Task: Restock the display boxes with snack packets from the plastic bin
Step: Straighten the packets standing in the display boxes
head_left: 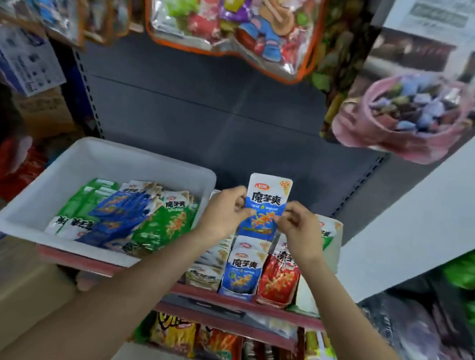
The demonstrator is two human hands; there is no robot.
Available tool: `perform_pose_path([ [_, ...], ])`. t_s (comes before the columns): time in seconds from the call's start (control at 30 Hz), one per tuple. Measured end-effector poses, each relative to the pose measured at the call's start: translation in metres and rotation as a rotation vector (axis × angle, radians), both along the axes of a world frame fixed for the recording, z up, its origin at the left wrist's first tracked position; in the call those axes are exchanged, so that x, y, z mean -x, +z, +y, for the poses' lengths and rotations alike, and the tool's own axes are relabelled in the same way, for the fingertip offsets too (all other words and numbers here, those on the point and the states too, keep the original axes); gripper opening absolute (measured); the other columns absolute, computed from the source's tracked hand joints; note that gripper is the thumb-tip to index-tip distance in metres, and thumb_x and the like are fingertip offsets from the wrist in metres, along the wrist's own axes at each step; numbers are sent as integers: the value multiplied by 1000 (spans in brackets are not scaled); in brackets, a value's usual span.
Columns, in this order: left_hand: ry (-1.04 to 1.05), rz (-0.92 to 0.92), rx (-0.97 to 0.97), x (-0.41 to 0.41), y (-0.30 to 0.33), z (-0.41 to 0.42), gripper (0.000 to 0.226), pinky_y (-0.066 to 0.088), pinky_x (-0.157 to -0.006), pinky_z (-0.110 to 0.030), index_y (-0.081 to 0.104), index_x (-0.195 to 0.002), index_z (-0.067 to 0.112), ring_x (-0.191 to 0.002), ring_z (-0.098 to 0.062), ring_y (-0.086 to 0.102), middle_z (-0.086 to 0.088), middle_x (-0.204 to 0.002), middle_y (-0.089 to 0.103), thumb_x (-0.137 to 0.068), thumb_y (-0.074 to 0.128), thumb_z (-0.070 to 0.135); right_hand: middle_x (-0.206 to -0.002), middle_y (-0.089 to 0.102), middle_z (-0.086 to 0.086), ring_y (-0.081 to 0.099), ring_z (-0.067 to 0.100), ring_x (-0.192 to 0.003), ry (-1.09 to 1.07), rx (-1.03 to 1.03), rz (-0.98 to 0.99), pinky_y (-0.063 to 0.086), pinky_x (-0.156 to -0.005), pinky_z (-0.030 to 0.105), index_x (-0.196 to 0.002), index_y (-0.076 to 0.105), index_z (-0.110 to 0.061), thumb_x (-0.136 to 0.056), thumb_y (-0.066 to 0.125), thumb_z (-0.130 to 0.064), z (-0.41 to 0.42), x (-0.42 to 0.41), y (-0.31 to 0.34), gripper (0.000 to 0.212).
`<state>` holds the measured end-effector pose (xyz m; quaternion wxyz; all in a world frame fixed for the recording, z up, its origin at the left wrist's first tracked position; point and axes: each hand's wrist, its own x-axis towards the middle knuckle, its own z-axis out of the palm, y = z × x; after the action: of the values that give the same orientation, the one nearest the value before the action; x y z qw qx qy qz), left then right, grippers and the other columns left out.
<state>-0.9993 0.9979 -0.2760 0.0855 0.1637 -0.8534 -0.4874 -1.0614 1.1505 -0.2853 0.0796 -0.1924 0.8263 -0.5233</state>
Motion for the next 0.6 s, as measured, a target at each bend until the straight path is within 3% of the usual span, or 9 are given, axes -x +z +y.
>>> perform_pose_path([
  [0.1,25,-48,27,3,-4,2,24,52,-75,-32,62,-106,5,-85,-17,64,-5,-100,69,-85,68,13,-55,49,-1,52,2,-57,72,-170,-3,48,-65,28,-62,47,-16,-83,60,6,2,5,-6,33],
  [0.17,66,-19,55,3,-2,2,27,49,-68,-23,60,-108,6,-78,-12,61,-1,-96,67,-83,69,11,-55,45,-8,48,9,-59,114,-272,-24,42,-61,27,-58,40,-23,-82,60,4,2,9,-6,41],
  [0.23,64,20,108,3,2,3,27,46,-61,-17,60,-109,8,-74,-9,59,3,-92,64,-83,69,10,-57,49,-8,47,8,-57,147,-295,-30,37,-54,22,-60,44,-20,-85,64,-3,0,12,-2,36],
  [0.3,26,19,197,3,5,3,27,46,-64,-21,61,-111,9,-78,-11,59,2,-95,67,-84,68,11,-63,58,3,51,9,-59,156,-210,-18,42,-57,28,-72,55,-8,-86,65,-11,-3,13,2,17],
  [0.37,-31,-30,265,2,6,4,28,48,-71,-26,63,-114,10,-82,-14,61,-2,-99,69,-86,66,12,-70,62,4,56,10,-63,137,-154,0,48,-61,30,-85,57,-8,-87,64,-13,-7,12,4,9],
  [0.47,-47,-65,285,6,6,4,26,53,-75,-30,62,-113,11,-86,-16,64,-6,-103,70,-87,65,14,-69,58,-1,58,11,-66,108,-153,24,47,-59,22,-87,55,-9,-89,62,-11,-7,12,4,7],
  [0.6,-3,31,221,6,5,5,25,54,-67,-23,56,-110,17,-82,-10,63,3,-97,64,-87,64,10,-79,65,4,61,13,-72,108,-231,77,42,-54,14,-86,56,-3,-89,62,-12,-2,18,3,11],
])
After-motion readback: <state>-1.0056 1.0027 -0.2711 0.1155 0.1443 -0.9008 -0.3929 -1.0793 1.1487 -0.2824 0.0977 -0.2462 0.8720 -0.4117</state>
